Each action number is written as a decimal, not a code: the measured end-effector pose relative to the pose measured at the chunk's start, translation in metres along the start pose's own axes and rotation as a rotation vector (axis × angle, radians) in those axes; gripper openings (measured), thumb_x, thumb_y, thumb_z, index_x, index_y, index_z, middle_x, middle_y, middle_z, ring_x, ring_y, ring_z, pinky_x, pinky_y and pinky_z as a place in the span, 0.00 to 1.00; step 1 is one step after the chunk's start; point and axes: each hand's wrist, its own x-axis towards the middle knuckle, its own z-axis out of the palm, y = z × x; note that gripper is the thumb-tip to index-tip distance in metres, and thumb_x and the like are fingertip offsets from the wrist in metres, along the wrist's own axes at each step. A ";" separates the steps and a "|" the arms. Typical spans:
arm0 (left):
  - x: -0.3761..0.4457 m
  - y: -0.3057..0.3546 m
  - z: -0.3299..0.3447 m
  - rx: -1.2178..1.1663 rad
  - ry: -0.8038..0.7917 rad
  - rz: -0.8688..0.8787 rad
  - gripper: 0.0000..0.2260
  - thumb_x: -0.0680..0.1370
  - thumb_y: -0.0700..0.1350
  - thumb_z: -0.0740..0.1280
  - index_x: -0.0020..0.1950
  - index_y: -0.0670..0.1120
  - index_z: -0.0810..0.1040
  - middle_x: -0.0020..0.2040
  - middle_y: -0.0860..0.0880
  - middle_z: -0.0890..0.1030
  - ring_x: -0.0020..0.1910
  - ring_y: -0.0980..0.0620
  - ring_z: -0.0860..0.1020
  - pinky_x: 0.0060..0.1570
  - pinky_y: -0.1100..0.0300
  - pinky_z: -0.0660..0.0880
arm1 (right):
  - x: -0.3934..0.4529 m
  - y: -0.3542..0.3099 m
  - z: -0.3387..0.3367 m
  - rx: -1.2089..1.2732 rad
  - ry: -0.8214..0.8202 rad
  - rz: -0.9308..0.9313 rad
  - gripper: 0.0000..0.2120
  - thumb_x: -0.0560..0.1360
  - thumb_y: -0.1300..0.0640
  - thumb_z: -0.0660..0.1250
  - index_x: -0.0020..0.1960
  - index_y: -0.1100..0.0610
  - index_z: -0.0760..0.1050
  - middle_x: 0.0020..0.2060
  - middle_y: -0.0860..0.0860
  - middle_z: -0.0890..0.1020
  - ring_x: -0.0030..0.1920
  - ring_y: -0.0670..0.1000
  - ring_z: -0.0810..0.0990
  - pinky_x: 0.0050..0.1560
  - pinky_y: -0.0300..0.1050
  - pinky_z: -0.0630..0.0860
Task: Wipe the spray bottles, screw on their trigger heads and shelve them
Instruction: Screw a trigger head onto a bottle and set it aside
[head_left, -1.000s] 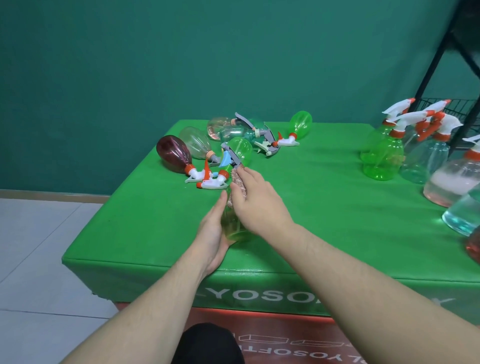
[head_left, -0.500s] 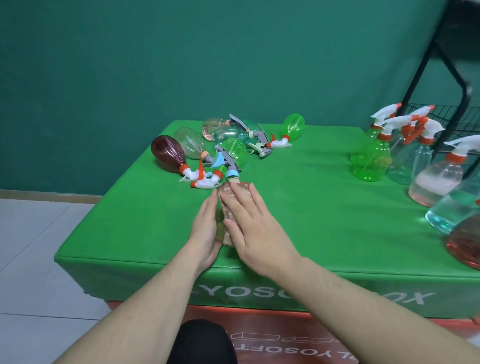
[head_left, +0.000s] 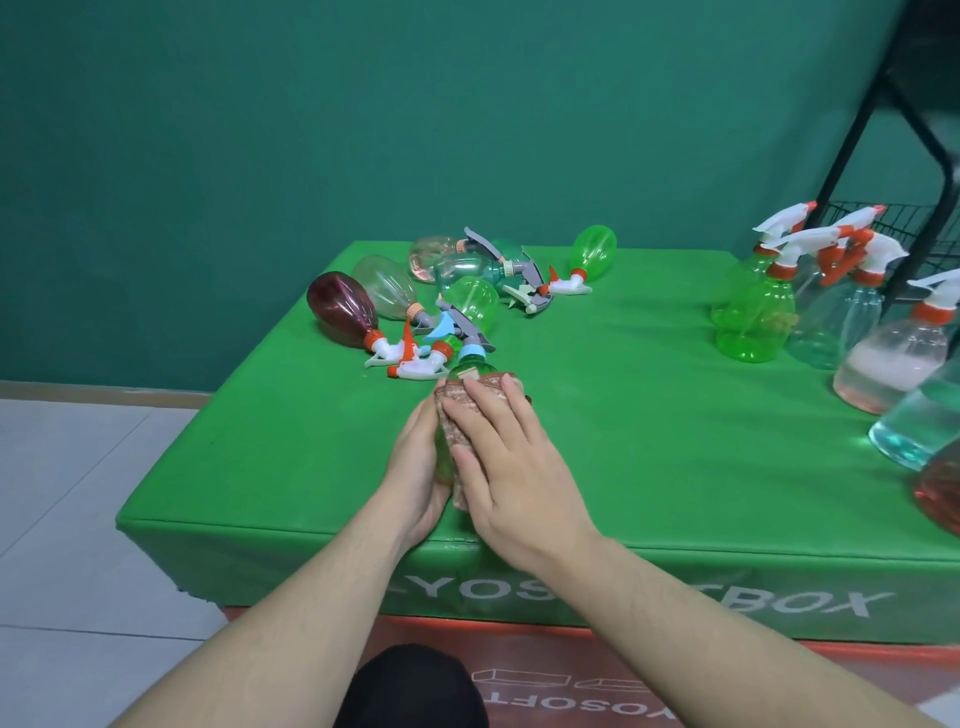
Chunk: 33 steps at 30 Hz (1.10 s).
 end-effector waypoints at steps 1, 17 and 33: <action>-0.001 0.001 0.000 -0.005 -0.010 0.002 0.28 0.79 0.60 0.64 0.73 0.43 0.76 0.67 0.42 0.81 0.68 0.44 0.79 0.72 0.46 0.72 | 0.005 -0.001 0.001 0.001 0.009 0.019 0.23 0.84 0.47 0.49 0.77 0.51 0.67 0.79 0.48 0.64 0.81 0.55 0.53 0.79 0.55 0.55; -0.001 0.001 0.003 0.004 0.029 0.000 0.20 0.83 0.56 0.63 0.70 0.48 0.79 0.61 0.43 0.84 0.55 0.46 0.84 0.49 0.51 0.81 | 0.082 -0.002 -0.012 0.192 -0.171 0.311 0.20 0.84 0.50 0.56 0.75 0.50 0.71 0.77 0.48 0.65 0.76 0.53 0.64 0.75 0.46 0.60; -0.004 0.001 0.007 -0.028 0.098 0.063 0.15 0.87 0.53 0.59 0.71 0.53 0.77 0.64 0.50 0.84 0.62 0.49 0.83 0.54 0.53 0.82 | 0.023 -0.001 -0.011 0.096 0.013 -0.036 0.23 0.85 0.54 0.51 0.76 0.59 0.68 0.77 0.57 0.65 0.77 0.41 0.46 0.80 0.41 0.42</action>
